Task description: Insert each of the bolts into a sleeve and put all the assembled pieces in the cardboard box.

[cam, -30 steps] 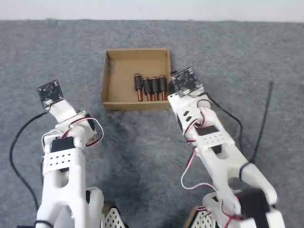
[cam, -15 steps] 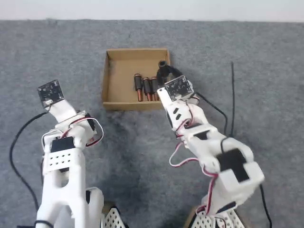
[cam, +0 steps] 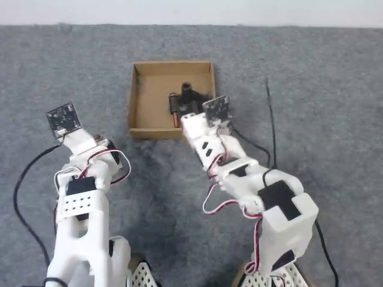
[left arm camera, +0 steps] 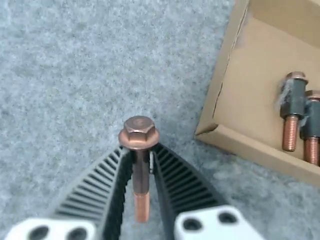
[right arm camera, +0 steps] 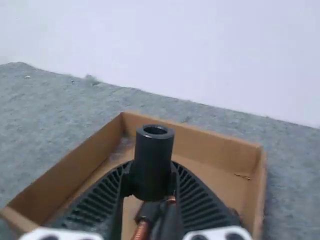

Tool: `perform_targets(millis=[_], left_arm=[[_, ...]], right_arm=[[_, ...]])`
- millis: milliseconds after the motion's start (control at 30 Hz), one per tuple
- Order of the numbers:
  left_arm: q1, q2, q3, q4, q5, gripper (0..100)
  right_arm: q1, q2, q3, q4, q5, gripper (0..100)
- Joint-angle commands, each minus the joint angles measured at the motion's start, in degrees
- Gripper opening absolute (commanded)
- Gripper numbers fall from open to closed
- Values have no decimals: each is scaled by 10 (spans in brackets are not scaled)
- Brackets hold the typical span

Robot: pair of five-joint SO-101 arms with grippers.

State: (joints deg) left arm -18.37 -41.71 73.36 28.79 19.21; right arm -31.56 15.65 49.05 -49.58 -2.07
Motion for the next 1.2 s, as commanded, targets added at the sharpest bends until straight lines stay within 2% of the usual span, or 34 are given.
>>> perform_targets(millis=[0,733,967,1067,1167], left_arm=[[0,-29,-8,-18,8,12],[0,-29,-8,-18,9,12],[0,-29,-8,-18,9,12],[0,-29,-8,-19,9,12],[0,-29,-8,-19,9,12]], right_arm=[[-17,-12,23,-50,-7,6],[-22,-151,386,-298,-4,6],[-22,-155,469,-382,-4,6],[-18,-148,473,-386,-3,6],[-31,-130,472,-390,69,6]])
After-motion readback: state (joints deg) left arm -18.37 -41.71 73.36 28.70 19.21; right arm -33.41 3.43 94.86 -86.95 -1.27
